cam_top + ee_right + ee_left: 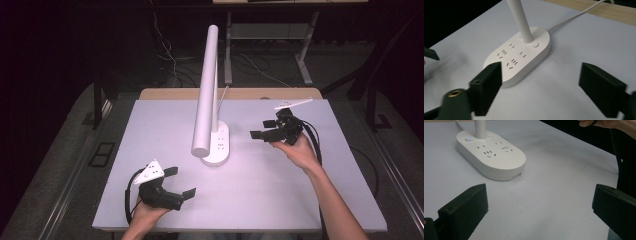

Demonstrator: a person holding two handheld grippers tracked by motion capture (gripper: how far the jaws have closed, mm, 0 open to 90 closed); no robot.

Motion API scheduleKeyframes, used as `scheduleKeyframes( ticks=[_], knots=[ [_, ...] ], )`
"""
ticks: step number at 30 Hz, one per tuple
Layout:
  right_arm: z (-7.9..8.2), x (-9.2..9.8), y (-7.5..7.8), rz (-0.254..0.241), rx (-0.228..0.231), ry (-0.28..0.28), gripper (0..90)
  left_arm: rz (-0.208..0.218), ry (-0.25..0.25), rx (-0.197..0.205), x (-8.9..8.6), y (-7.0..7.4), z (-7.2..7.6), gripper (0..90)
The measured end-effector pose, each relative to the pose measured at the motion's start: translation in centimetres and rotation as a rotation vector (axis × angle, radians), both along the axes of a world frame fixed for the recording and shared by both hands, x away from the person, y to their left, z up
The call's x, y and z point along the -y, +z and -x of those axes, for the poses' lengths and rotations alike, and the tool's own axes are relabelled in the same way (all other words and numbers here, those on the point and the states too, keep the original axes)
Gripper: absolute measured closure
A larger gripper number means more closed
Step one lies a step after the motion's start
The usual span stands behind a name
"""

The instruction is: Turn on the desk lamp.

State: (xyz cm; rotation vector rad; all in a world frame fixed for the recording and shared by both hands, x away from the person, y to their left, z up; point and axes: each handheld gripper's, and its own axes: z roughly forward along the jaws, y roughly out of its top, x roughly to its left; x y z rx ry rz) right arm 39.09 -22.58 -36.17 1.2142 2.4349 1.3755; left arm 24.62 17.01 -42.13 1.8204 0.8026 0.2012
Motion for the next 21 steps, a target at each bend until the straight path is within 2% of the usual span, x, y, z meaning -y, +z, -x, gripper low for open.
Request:
scheduleKeyframes(
  ticks=[1, 4, 8, 10, 11, 13, 14, 21],
  knots=[
    [0.7, 0.5, -0.1, -0.011, 0.002, 0.003, 1.0, 0.0, 0.0, 0.0, 0.0, 0.0, 0.0, 0.0],
    [1.5, 0.9, -0.1, -0.013, 0.003, 0.0, 0.4, 0.0, 0.0, 0.0, 0.1, 0.0, 0.0, 0.0],
    [3.7, 2.3, -0.3, -0.035, 0.024, -0.019, 0.4, -0.001, -0.003, -0.002, 0.1, 0.0, 0.0, 0.0],
    [4.1, 2.6, -0.3, -0.037, 0.024, -0.02, 0.4, -0.001, -0.004, -0.003, 0.2, 0.0, 0.0, 0.0],
    [5.0, 3.1, -0.5, -0.035, 0.026, -0.028, 0.4, 0.0, -0.004, -0.003, 0.2, 0.0, 0.1, 0.0],
    [5.4, 3.3, -0.6, -0.036, 0.03, -0.029, 0.4, -0.003, -0.005, -0.003, 0.2, 0.0, 0.1, 0.0],
    [6.1, 3.7, -0.9, -0.035, 0.033, -0.031, 0.5, -0.003, -0.005, -0.003, 0.2, 0.0, 0.1, 0.0],
    [8.0, 4.7, -1.8, -0.045, 0.039, -0.043, 0.5, -0.005, -0.003, 0.0, 0.2, 0.0, 0.1, 0.0]
  ],
)
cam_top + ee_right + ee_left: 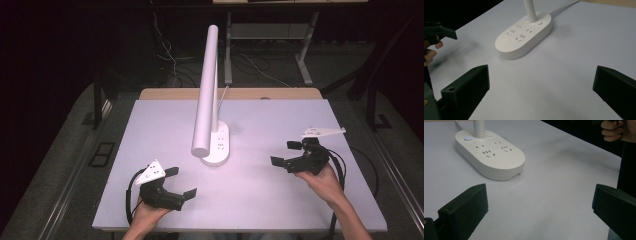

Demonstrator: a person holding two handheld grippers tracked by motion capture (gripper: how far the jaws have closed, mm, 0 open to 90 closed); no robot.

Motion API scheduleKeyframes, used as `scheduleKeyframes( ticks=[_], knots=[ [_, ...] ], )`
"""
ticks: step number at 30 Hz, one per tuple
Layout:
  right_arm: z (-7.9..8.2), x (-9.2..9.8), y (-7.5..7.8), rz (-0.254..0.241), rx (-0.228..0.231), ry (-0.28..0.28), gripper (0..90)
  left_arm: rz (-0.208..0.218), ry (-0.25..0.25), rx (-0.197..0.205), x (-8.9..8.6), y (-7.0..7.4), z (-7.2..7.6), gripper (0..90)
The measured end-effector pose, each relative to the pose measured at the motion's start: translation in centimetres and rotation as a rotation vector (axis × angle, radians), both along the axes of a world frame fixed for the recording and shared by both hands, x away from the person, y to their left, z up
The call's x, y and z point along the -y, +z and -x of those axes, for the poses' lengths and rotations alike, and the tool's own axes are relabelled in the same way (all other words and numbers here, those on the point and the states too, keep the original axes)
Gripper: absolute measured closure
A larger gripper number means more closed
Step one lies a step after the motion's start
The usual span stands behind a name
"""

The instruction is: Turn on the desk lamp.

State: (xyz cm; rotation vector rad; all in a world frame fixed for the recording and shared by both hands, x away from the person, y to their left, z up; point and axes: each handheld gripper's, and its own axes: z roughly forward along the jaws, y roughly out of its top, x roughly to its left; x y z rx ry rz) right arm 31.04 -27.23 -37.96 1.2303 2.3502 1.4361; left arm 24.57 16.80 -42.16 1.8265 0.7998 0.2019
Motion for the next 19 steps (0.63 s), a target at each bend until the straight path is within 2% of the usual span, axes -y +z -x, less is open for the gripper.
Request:
scheduleKeyframes(
  ticks=[9, 13, 19],
  knots=[
    [3.3, 1.4, -2.3, -0.024, -0.011, -0.017, 0.5, -0.003, -0.001, 0.0, 0.0, 0.0, 0.0, 0.0],
    [4.2, 1.7, -2.9, -0.042, -0.011, -0.025, 0.5, -0.005, -0.003, -0.001, 0.0, 0.0, 0.0, 0.0],
    [5.5, 2.0, -3.3, -0.04, -0.006, -0.039, 0.5, -0.005, -0.001, -0.005, 0.1, 0.0, -0.1, 0.0]
  ],
)
